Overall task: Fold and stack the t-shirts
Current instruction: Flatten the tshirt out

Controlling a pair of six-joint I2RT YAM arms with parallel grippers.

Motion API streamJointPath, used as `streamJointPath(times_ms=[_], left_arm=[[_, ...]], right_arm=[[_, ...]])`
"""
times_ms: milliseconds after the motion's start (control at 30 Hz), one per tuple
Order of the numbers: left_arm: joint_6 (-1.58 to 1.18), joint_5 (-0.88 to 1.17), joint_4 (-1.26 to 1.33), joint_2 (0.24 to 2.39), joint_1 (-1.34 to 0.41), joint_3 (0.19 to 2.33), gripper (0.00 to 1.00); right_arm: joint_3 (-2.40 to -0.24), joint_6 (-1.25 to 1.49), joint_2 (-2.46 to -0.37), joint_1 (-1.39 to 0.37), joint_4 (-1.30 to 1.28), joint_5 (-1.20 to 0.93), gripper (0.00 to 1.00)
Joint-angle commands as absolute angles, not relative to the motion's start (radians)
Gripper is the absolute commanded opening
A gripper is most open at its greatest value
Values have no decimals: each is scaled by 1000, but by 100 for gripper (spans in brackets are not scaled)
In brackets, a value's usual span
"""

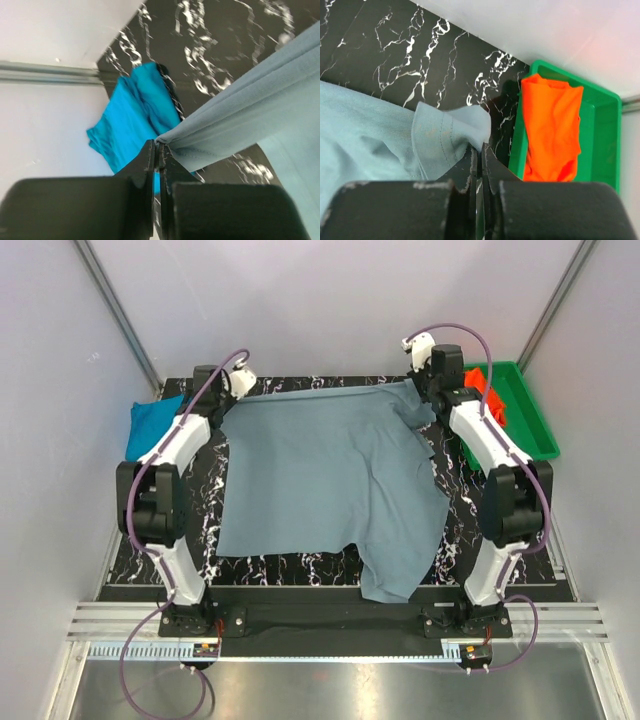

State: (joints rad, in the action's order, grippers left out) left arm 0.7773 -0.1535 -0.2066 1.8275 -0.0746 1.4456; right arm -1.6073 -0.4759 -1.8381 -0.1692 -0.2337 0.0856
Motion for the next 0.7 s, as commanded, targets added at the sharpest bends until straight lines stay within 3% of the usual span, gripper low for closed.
streamJointPath(times_ms=[0,333,500,667], left_arm=[[842,-351,-83,1851,-20,1525,0],[1087,-411,219,2000,-17,1600,0],[1059,-439,198,2071,-11,1696,0],[919,-422,57,2089,-9,1758,0]], right_arm=[[-1718,-503,-1893,-112,-163,204,0],[-2008,-495,-2140,-112,-198,238,0],[-2216,-502,-2279,-112,-238,262,0],[-2280,-479,-2327,-112,-275,272,0]])
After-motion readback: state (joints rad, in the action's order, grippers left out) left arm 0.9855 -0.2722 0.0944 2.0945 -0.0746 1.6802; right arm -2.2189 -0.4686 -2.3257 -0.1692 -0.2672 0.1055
